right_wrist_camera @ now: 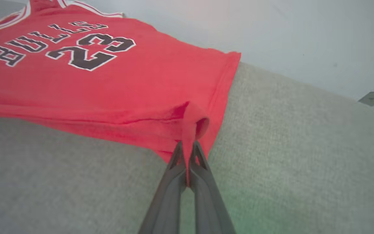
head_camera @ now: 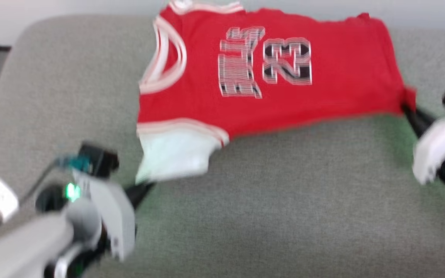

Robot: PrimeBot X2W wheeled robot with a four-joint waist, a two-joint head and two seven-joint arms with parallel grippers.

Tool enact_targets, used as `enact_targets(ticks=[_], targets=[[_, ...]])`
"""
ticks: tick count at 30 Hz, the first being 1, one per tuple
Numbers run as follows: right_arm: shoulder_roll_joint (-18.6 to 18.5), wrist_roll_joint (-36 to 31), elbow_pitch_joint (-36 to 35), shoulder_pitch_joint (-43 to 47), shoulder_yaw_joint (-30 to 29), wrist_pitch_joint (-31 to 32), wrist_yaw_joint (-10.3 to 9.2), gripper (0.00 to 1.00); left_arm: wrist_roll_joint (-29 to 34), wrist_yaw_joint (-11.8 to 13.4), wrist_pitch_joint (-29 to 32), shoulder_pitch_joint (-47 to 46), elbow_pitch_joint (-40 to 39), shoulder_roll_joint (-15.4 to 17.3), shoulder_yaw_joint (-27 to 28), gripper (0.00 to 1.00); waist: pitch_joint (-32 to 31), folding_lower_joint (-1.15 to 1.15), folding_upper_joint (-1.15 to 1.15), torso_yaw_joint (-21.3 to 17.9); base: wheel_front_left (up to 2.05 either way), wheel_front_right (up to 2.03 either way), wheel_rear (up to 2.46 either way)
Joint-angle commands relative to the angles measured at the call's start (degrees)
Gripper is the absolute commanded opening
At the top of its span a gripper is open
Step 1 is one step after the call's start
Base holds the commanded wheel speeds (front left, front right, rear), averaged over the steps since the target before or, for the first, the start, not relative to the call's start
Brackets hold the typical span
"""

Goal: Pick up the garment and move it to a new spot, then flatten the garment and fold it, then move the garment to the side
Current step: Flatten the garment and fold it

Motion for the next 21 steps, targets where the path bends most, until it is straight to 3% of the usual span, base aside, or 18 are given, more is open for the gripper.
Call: enact_targets(ticks=[1, 5, 11, 16, 21], targets=[[-1.0, 0.56, -1.2, 2.06, -0.26, 0.55, -0.08, 0.0, -0.71, 1.08, -0.24, 1.69, -1.18, 1.04, -0.2, 0.0, -3.12, 0.0, 0.0, -0.1, 0.0, 0.0, 0.0], [-4.76, 2.83, -9.12, 12.75, -3.6, 4.15, -0.08, 0.0, -2.99, 5.79, -2.23, 8.98, -8.13, 4.42, -1.35, 0.0, -4.2, 0.0, 0.0, -0.13, 0.0, 0.0, 0.0], [-7.08, 3.68, -21.61, 28.9, -10.31, 10.18, -0.08, 0.0, -6.99, 11.29, -4.67, 17.16, -14.37, 7.26, -2.48, 0.0, -4.82, 0.0, 0.0, -0.16, 0.0, 0.0, 0.0], [-6.09, 2.34, -31.24, 41.44, -15.98, 16.87, -0.08, 0.0, -9.47, 14.62, -6.23, 22.21, -18.04, 9.04, -3.42, 0.0, -4.76, 0.0, 0.0, -0.24, 0.0, 0.0, 0.0], [-2.79, 0.6, -38.79, 49.01, -22.5, 21.53, -0.07, 0.0, -10.42, 16.89, -6.78, 23.95, -20.6, 10.69, -3.41, 0.0, -4.05, 0.0, 0.0, -0.41, 0.0, 0.0, 0.0]])
